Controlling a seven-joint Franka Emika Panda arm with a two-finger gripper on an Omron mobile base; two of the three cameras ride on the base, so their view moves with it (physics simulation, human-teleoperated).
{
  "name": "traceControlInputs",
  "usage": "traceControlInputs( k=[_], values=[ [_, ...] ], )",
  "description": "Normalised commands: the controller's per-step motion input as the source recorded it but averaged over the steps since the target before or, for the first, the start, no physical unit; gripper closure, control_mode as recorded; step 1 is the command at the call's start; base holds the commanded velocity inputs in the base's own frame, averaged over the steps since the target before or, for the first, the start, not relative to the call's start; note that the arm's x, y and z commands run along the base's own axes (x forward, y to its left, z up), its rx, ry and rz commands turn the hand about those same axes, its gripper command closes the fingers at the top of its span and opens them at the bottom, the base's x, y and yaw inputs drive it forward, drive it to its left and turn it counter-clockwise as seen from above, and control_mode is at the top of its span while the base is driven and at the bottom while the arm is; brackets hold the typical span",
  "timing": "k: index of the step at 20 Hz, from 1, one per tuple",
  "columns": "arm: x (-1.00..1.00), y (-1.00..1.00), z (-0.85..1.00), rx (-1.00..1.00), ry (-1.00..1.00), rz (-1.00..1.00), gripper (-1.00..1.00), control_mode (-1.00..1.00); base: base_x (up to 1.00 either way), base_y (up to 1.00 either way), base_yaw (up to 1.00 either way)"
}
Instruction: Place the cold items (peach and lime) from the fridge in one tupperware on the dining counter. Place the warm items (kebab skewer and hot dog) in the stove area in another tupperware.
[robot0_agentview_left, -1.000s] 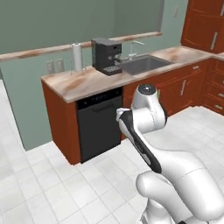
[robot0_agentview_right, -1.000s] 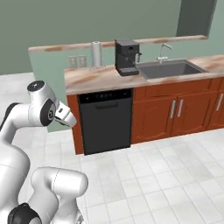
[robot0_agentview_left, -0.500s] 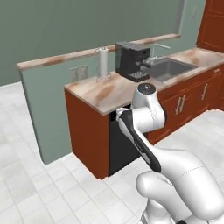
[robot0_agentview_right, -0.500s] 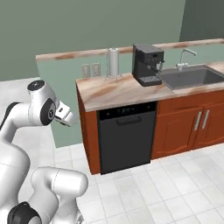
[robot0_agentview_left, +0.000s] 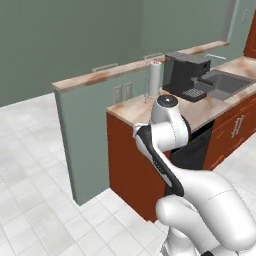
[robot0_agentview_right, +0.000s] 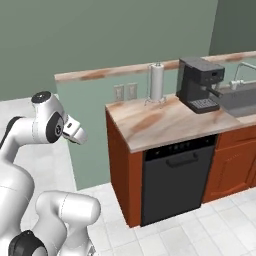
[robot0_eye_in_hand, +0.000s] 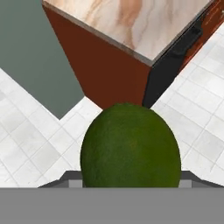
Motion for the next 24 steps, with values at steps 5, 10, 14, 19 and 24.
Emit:
traceControlInputs(
  k=[5,10,14,19,24],
  values=[
    [0.0,0.0,0.0,0.0,0.0,0.0,1.0,1.0,0.54,1.0,-0.12],
    [0.0,0.0,0.0,0.0,0.0,0.0,1.0,1.0,0.46,1.0,-0.14],
    [0.0,0.0,0.0,0.0,0.0,0.0,1.0,1.0,0.43,1.0,-0.16],
    [0.0,0.0,0.0,0.0,0.0,0.0,1.0,1.0,0.45,1.0,-0.19],
    [0.0,0.0,0.0,0.0,0.0,0.0,1.0,1.0,0.49,1.0,-0.24]
  ],
)
